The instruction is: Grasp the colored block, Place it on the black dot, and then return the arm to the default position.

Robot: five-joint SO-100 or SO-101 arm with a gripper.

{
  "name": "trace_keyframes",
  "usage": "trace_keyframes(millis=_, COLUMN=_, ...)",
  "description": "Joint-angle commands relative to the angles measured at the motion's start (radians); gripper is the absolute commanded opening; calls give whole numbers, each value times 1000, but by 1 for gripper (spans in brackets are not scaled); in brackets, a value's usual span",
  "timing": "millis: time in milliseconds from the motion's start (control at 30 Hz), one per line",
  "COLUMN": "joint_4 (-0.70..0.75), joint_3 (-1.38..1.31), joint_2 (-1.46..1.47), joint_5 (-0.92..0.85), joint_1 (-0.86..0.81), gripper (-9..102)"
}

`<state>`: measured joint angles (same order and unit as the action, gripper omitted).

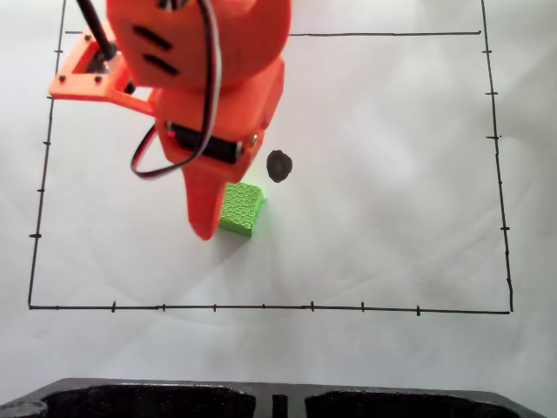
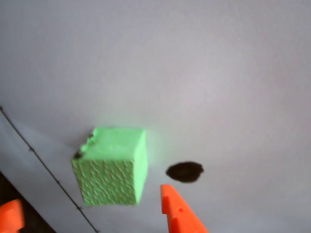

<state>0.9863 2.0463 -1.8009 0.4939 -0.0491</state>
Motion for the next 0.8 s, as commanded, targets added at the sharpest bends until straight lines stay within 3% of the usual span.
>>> trace_keyframes(millis=0, joint_4=-3, joint_3=-58, joint_2=12, joint_5=-11, joint_1=-3, gripper=38)
trace_keyframes(millis=700, joint_4=-86, joint_3=-135, joint_2=275, joint_5=-29, joint_1=32, gripper=38)
trace_keyframes(millis=767, joint_4=-92, joint_3=-137, joint_2=278, joint_5=-26, joint_1=35, gripper=32)
